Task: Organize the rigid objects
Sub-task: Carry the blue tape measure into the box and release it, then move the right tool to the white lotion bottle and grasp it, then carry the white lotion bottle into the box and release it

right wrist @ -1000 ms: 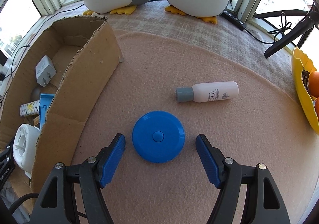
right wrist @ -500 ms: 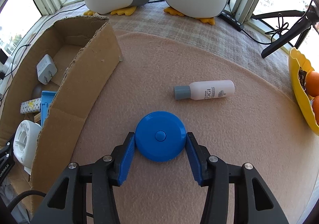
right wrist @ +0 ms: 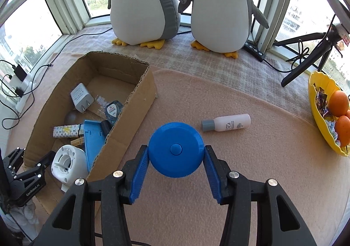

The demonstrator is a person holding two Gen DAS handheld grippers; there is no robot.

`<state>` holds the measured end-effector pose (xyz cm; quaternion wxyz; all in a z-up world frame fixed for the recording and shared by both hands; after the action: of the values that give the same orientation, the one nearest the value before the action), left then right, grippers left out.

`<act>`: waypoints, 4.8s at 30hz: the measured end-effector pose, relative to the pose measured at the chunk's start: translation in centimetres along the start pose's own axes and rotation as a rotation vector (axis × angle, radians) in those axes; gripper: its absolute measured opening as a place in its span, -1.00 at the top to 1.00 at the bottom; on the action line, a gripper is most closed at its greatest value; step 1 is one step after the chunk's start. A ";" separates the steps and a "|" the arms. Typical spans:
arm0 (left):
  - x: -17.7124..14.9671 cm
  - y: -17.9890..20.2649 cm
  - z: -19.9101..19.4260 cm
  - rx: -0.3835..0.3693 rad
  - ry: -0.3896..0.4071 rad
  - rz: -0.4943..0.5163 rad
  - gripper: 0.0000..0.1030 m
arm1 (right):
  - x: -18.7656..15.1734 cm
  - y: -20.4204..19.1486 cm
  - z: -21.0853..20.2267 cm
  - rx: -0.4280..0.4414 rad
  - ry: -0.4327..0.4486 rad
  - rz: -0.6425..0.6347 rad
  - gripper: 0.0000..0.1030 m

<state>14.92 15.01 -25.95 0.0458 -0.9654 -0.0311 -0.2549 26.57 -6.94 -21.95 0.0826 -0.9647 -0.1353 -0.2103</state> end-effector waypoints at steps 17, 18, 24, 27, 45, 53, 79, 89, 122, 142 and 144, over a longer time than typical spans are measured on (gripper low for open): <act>0.0 -0.1 0.0 -0.002 0.000 -0.003 -0.03 | 3.9 -7.6 -0.8 0.105 0.088 -0.063 0.11; 0.0 -0.1 0.0 -0.002 0.000 -0.003 -0.02 | 4.0 -7.9 -0.6 0.109 0.087 -0.068 0.11; 0.0 -0.1 0.0 -0.002 0.000 -0.003 -0.02 | 4.4 -9.2 1.0 0.108 0.065 -0.093 0.11; 0.0 -0.1 0.0 -0.002 0.000 -0.003 -0.03 | 4.4 -9.5 1.7 0.103 0.054 -0.102 0.11; -0.1 -0.1 0.1 -0.004 0.002 -0.005 -0.03 | 5.0 -9.4 1.8 0.079 0.070 -0.107 -0.35; -0.1 -0.1 0.1 -0.004 0.002 -0.005 -0.03 | 4.9 -7.5 1.0 0.077 0.079 -0.046 -0.35; -0.1 -0.1 0.1 -0.005 0.002 -0.005 -0.03 | 3.5 6.6 2.0 -0.034 -0.018 0.386 -0.35; -0.2 -0.1 0.1 -0.005 0.002 -0.005 -0.02 | 2.7 9.3 4.8 -0.018 -0.103 0.550 -0.17; 0.0 -0.2 0.1 -0.006 0.004 -0.009 -0.03 | 0.1 9.2 5.8 -0.085 -0.162 0.385 0.65; 0.0 -0.6 0.1 -0.016 -0.001 -0.020 -0.02 | 0.9 -3.6 -3.7 0.132 0.031 0.067 0.65; 0.0 -0.6 0.2 -0.017 -0.001 -0.023 -0.02 | 0.9 -6.0 -4.1 0.165 0.032 0.023 0.65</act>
<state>14.98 15.61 -26.04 0.0345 -0.9655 -0.0402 -0.2550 24.05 -1.93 -17.27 0.1661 -0.9526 -0.1399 -0.2130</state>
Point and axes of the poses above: each gripper's, at about its wrist camera, not at the fingertips, and z roughly the way its jaws point, y to its right, x to its top, the point moved 9 cm from there along z, roughly the way its jaws point, and after that the axes turned 5 degrees about z, right-handed, at the moved point
